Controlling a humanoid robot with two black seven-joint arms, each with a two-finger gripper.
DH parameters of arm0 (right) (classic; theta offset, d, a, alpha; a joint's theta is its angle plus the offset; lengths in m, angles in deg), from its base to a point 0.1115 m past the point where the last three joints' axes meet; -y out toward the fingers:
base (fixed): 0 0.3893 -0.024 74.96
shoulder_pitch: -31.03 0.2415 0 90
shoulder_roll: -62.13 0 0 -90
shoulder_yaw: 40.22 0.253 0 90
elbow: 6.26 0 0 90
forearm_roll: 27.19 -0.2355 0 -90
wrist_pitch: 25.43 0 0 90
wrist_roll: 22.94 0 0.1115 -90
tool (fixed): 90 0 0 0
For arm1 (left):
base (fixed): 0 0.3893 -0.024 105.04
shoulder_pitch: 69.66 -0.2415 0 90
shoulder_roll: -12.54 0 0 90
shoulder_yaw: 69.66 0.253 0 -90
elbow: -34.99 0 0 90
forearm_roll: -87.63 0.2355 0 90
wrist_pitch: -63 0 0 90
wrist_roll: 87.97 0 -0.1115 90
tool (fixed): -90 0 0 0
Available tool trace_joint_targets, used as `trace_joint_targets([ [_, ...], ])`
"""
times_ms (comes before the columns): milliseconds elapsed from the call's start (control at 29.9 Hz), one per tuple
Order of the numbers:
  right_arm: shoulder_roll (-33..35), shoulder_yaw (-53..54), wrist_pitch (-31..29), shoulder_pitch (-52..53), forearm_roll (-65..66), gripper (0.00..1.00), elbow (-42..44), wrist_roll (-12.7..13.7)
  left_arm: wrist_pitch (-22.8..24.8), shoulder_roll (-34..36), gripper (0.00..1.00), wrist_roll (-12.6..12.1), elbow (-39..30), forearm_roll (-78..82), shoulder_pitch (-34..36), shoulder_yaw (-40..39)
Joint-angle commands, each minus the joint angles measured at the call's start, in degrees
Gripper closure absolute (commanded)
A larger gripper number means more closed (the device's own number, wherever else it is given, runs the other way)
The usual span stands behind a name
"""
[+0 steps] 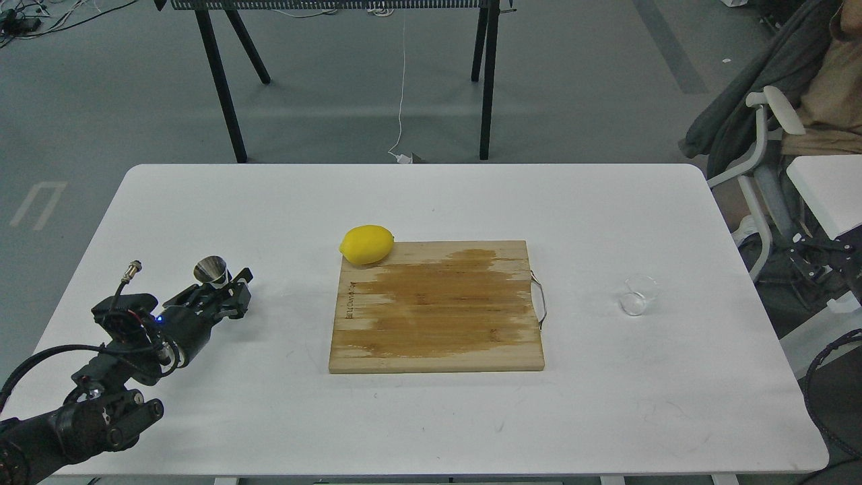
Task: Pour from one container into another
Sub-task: 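Lift the steel jigger with the left gripper and carry it over the board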
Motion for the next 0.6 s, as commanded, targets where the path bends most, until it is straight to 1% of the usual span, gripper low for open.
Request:
trace_joint_targets([
  [0,0.0,0.0,0.0,0.0,0.0,0.01,0.0,0.0,0.0,-0.1,0.89,0.0,0.0,-0.3,0.0,-0.2],
  [100,0.0,0.0,0.0,0.0,0.0,0.01,0.0,0.0,0.0,0.0,0.93,0.0,0.0,-0.3,0.1,-0.4],
  [301,0.0,0.0,0.0,0.0,0.0,0.01,0.0,0.0,0.0,0.3,0.93,0.0,-0.8,-0.1,1.0,-0.8],
  [401,0.0,0.1,0.0,0.1,0.0,0.01,0.0,0.0,0.0,1.0,0.93,0.0,-2.7,0.0,7.2,-0.8],
  [501,0.0,0.2,0.0,0.2,0.0,0.01,0.0,0.0,0.0,3.9,0.93,0.0,-8.0,-0.3,15.2,-0.7],
  [568,0.0,0.2,0.0,0.3,0.0,0.01,0.0,0.0,0.0,4.3,0.93,0.0,-12.0,-0.3,19.3,-0.7],
])
